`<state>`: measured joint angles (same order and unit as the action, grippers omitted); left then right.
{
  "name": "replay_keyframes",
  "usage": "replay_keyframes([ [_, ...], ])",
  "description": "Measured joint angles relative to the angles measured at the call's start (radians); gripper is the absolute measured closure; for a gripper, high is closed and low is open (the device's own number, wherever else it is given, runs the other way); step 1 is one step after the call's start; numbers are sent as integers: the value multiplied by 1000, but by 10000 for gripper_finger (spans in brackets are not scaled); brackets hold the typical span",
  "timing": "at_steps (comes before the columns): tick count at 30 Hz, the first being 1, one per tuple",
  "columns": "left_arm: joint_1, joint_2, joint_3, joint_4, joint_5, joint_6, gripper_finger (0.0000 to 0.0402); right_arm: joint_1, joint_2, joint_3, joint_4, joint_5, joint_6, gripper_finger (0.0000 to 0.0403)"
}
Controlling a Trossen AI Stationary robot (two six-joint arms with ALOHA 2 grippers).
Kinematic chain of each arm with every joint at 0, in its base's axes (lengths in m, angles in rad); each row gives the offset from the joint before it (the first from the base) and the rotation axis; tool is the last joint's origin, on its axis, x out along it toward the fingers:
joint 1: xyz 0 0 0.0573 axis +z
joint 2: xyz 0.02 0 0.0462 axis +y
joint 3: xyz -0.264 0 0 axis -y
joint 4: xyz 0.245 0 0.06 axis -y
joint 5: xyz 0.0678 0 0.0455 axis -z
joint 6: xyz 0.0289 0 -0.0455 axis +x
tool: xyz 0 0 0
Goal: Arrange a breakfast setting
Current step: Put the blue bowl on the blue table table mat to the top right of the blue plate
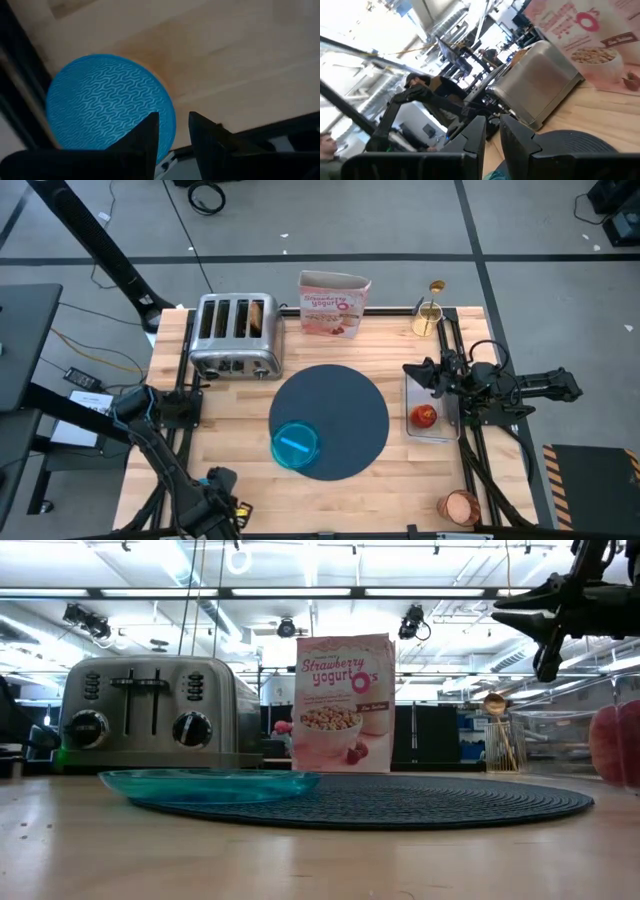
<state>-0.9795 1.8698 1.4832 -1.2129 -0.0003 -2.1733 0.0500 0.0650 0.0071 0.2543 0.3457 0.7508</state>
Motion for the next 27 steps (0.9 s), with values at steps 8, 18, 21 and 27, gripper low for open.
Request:
replay_keyframes([
  [8,-1,-8,-75,95,-18,-31,284,0,0,0,-1,19,8,335],
  [18,-7,-21,-86,97,-17,-83,212,0,0,0,-9,28,-8,334],
  [21,-7,-21,-86,102,-15,-99,212,0,0,0,-9,28,-13,334],
  [27,-10,-22,-115,130,-12,-115,226,0,0,0,-9,28,-17,334],
])
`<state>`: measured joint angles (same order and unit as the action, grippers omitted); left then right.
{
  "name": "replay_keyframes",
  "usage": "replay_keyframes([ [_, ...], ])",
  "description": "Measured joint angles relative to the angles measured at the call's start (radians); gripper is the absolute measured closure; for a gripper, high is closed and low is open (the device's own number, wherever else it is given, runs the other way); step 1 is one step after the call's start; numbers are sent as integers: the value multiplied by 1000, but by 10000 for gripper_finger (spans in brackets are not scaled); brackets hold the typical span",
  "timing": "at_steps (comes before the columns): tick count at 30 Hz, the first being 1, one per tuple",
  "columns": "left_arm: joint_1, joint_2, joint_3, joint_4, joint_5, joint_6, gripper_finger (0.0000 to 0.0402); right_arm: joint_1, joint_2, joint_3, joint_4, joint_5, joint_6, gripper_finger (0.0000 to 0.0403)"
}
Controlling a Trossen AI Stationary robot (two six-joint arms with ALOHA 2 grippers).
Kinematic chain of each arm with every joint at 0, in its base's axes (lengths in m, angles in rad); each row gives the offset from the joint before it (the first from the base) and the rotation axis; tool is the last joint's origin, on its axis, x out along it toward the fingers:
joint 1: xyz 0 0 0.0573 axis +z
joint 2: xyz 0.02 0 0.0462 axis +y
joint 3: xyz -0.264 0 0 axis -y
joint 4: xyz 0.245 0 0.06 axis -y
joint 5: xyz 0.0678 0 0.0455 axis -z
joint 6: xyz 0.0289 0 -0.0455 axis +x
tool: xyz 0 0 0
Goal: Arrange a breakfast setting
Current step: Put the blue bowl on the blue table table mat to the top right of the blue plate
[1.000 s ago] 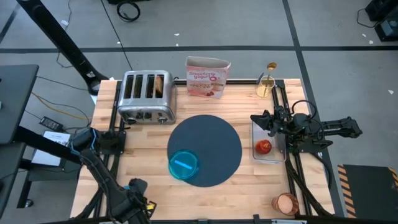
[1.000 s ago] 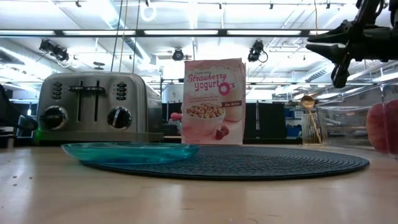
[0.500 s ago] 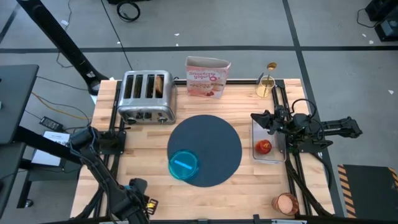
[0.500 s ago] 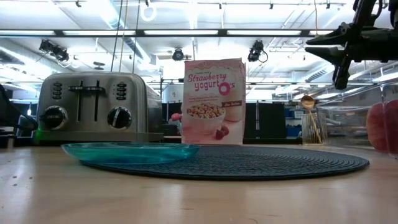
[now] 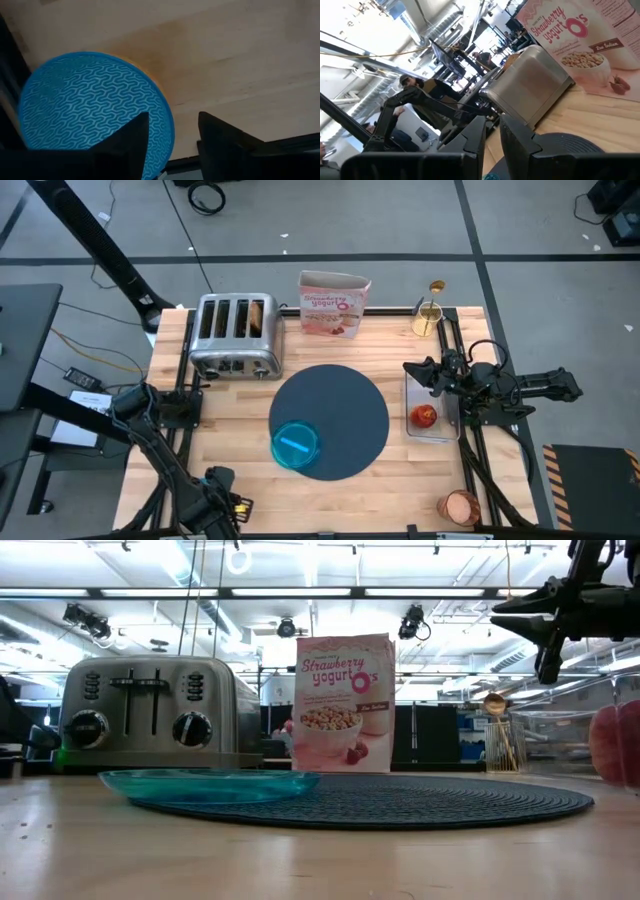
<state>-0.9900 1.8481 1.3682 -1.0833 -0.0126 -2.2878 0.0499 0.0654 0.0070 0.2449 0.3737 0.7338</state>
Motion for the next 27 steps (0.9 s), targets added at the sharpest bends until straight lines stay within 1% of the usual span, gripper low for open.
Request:
replay_keyframes([
  [5,7,2,-80,160,5,-3,229,0,0,0,-1,-4,0,334],
  [13,4,2,-100,141,10,-5,230,0,0,0,-1,-6,-4,334],
  [16,4,2,-100,121,16,-5,238,0,0,0,-1,-7,-13,334],
  [19,4,2,-100,118,16,-5,262,0,0,0,-1,-8,-23,334],
  [27,4,2,-100,116,22,-7,347,0,0,0,-1,-8,-31,334],
])
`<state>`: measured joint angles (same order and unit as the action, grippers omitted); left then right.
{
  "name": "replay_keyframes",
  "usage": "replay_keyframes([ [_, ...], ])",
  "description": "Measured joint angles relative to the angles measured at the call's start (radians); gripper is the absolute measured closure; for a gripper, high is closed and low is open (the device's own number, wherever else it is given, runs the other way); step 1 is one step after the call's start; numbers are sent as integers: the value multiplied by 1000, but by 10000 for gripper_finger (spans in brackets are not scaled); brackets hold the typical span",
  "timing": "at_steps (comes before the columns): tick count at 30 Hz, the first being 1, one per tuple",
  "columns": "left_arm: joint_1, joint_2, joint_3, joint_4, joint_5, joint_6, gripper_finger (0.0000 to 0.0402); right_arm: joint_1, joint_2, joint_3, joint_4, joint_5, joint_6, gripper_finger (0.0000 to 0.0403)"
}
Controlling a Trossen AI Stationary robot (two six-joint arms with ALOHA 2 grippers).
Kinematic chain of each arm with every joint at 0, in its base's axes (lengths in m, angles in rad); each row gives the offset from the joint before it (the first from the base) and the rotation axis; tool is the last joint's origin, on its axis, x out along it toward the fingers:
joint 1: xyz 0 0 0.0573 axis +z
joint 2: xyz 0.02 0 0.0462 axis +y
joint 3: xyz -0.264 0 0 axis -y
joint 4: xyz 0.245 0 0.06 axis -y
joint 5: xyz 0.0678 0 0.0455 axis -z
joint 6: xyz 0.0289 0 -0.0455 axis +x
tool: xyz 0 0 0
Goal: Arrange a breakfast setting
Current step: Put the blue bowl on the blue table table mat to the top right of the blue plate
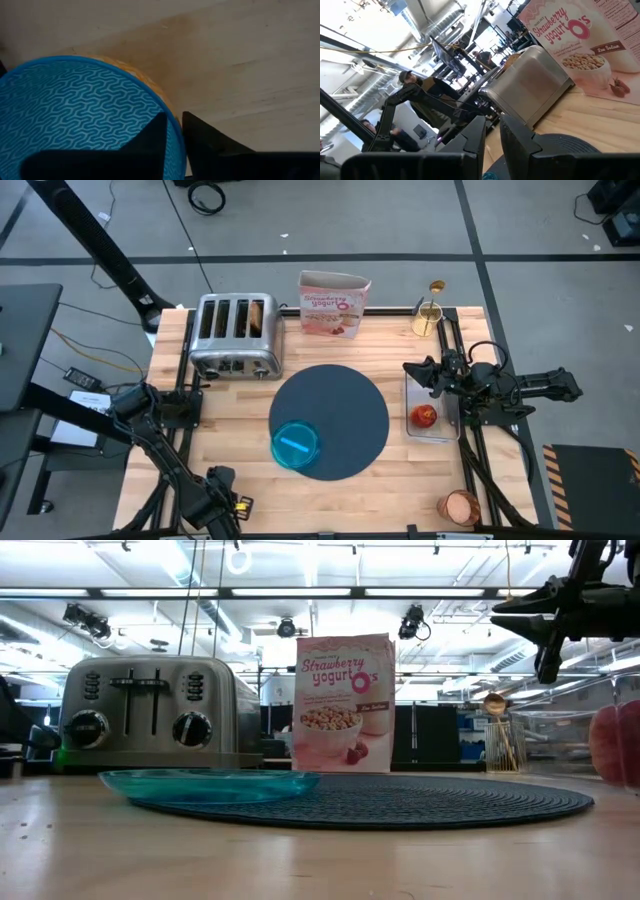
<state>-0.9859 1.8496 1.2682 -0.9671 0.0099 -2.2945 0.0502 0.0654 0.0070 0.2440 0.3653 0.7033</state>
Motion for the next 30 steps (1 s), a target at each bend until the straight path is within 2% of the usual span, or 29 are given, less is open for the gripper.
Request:
replay_keyframes([
  [5,2,-2,0,-19,8,0,380,0,0,0,0,-1,-3,334],
  [12,9,-21,0,-66,-18,16,381,0,0,0,1,-19,-24,334],
  [16,29,-58,0,-132,-53,106,381,0,0,0,7,-20,-26,334],
  [21,77,-79,0,-195,-119,390,381,0,0,0,9,-48,-26,334],
  [30,196,-99,0,-211,-263,1085,381,0,0,0,10,-54,-25,334],
])
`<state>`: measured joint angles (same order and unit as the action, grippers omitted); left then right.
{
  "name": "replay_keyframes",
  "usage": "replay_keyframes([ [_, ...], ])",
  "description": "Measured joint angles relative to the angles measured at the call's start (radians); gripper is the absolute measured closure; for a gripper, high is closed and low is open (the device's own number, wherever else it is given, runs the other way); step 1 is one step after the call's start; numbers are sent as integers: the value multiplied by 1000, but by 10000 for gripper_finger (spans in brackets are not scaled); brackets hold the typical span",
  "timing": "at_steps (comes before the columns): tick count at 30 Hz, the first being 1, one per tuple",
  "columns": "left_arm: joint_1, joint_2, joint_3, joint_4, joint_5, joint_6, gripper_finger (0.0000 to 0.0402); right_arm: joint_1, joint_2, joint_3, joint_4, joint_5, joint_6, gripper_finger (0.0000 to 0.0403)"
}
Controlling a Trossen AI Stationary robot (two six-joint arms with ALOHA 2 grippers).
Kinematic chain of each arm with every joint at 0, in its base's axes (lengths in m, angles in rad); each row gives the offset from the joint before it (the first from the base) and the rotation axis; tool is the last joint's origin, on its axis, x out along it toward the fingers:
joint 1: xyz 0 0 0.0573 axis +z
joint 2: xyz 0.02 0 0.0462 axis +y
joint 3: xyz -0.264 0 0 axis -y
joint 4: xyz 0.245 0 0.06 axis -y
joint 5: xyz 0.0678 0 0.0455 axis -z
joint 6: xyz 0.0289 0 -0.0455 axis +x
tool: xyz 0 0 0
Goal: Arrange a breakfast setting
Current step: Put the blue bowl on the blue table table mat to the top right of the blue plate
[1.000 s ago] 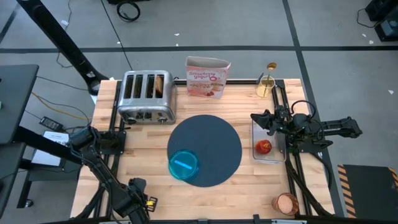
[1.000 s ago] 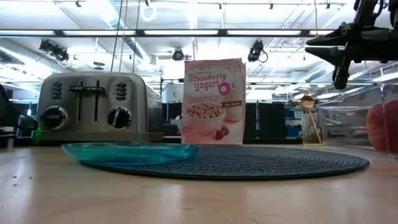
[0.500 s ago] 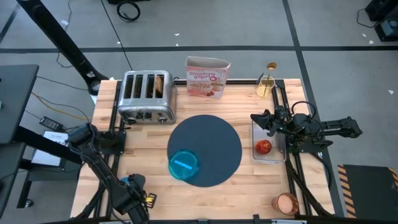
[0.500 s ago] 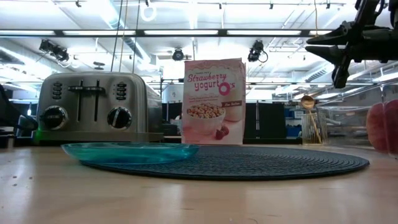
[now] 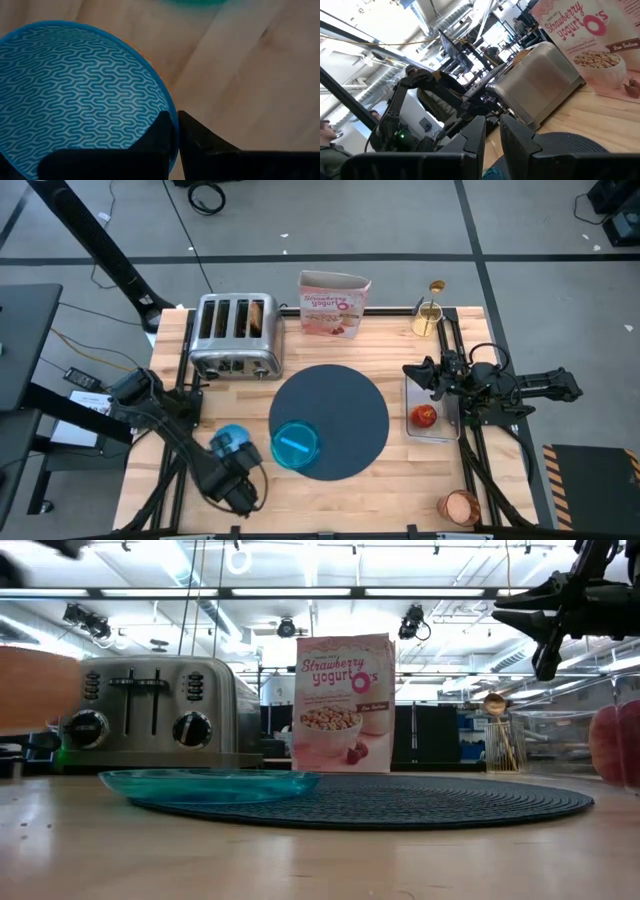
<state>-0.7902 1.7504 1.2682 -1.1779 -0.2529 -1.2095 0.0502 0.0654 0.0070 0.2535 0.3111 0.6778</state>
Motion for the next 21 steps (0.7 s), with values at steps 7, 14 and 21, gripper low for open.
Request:
replay_keyframes([
  [7,119,0,0,85,-99,518,381,0,0,0,0,-10,11,334],
  [14,263,0,0,236,-123,909,381,0,0,0,0,-20,11,334],
  [21,424,3,10,415,-89,1215,381,0,0,0,0,-44,10,334],
])
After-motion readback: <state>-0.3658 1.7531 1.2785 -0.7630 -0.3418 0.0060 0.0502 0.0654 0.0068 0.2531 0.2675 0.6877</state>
